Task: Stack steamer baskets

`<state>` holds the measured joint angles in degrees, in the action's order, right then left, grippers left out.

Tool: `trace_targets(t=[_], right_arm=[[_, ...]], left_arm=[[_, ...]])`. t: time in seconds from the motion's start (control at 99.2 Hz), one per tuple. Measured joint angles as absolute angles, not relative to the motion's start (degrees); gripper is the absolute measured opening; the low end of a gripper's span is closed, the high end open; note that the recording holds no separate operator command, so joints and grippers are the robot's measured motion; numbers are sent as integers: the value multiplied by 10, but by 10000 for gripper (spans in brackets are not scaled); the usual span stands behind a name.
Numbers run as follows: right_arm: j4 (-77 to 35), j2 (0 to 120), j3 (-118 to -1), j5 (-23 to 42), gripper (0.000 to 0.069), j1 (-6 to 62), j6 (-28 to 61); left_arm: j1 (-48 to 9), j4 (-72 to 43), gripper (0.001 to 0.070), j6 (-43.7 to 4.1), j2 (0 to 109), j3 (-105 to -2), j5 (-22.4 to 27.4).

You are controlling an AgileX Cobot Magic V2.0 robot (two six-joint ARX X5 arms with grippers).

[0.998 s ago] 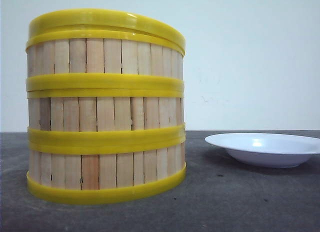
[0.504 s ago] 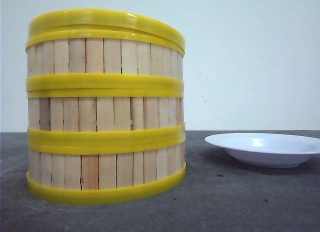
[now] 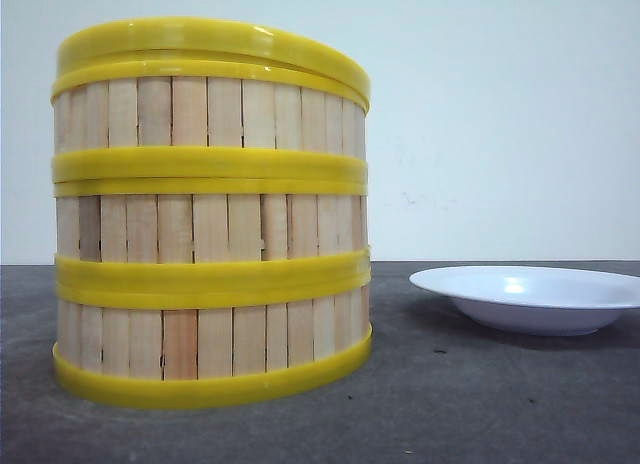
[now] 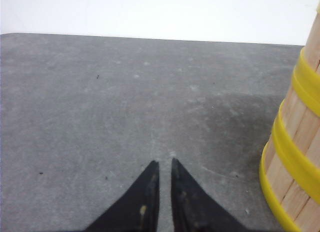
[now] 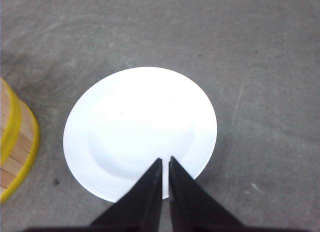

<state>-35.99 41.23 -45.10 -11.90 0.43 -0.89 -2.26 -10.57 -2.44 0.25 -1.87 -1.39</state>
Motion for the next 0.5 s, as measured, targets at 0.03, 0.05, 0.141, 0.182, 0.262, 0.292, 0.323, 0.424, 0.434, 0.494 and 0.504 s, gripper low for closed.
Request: trace_targets(t=[0.03, 0.05, 0.141, 0.182, 0.262, 0.292, 0.323, 0.424, 0.434, 0.494, 0.504], right_arm=[[-359, 412, -451, -119, 16, 4, -9], [-358, 412, -451, -119, 16, 4, -9], [-357, 412, -451, -119, 16, 4, -9], [-357, 412, -451, -119, 16, 4, -9], [-357, 412, -451, -119, 16, 4, -9], [-357, 412, -451, -119, 16, 4, -9], [-357, 412, -451, -119, 16, 4, -9], [-352, 408, -449, -117, 16, 8, -9], [-349, 407, -447, -118, 16, 8, -9], [-326, 383, -429, -109, 16, 9, -8], [-320, 378, -424, -105, 15, 9, -7]], left_arm=[[-23, -105, 15, -24, 3, -19, -14], [-23, -105, 15, -24, 3, -19, -14], [-23, -105, 15, -24, 3, -19, -14], [-23, -105, 15, -24, 3, -19, -14], [-23, -105, 15, -24, 3, -19, -14], [-23, -105, 15, -24, 3, -19, -14], [-23, -105, 15, -24, 3, -19, -14], [-23, -106, 15, -24, 3, -19, -14], [-23, -105, 15, -24, 3, -19, -14], [-23, -105, 15, -24, 3, -19, -14], [-23, -105, 15, -24, 3, -19, -14]])
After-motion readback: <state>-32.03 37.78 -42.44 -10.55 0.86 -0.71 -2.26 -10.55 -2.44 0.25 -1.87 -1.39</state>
